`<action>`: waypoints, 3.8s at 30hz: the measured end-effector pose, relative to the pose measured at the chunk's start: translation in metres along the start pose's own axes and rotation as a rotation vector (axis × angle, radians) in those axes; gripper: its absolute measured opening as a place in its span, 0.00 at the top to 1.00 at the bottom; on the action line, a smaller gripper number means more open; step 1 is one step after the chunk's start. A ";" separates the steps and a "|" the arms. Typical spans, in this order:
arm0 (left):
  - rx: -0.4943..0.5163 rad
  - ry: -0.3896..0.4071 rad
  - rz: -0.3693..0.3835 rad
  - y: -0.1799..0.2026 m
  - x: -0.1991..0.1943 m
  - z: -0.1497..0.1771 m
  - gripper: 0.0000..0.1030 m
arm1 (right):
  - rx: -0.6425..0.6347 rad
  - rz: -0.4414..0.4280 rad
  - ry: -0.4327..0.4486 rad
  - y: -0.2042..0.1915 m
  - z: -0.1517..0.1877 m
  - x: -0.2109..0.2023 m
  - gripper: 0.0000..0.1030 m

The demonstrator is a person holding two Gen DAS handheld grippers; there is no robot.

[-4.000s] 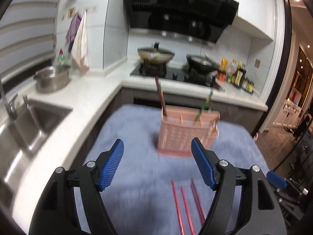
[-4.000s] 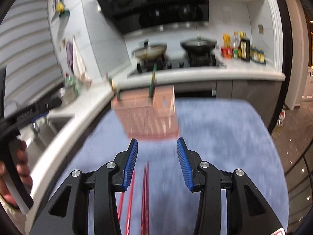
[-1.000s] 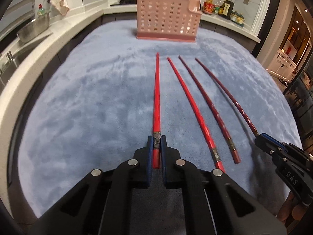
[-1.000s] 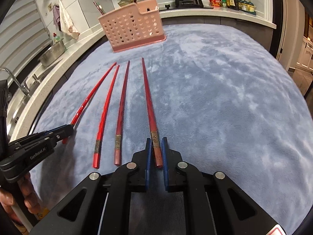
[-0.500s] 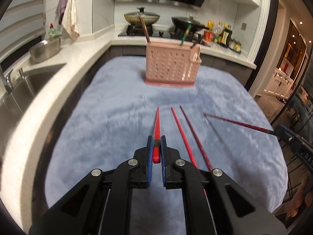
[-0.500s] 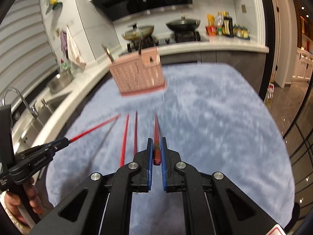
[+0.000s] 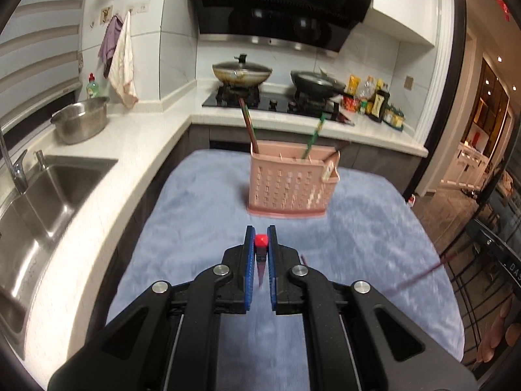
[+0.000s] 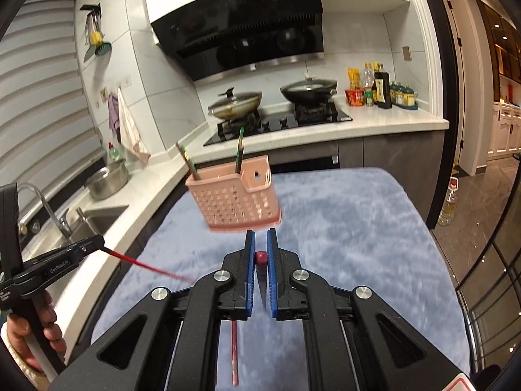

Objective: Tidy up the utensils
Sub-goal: 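Carry the red chopstick into the caddy with the left tool while the right tool inserts the dark-red chopstick, then open both tools over the pink caddy and withdraw them, then grasp the last red chopstick with the left tool while the right tool grasps the last dark-red chopstick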

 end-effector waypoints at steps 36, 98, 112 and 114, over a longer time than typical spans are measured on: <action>-0.040 0.268 0.012 0.005 0.131 -0.201 0.93 | 0.012 -0.123 0.204 -0.059 -0.201 0.196 0.93; 0.056 -0.045 -0.109 0.006 0.032 0.052 0.21 | -0.089 0.085 -0.217 -0.030 0.067 0.063 0.42; 0.034 -0.221 -0.142 -0.003 0.045 0.134 0.21 | -0.148 0.108 -0.364 -0.033 0.158 0.059 0.43; 0.038 -0.232 -0.147 -0.002 0.045 0.140 0.21 | -0.143 0.108 -0.375 -0.034 0.166 0.062 0.43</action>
Point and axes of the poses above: each gripper's, at about its wrist camera, not at the fingertips, and x roughly the way its jaws point, y to its right, z to its underside, the point moved 3 cm from there along x, roughly the way its jaws point, and after that the axes turned 7 degrees about y, right-handed, at the moved point
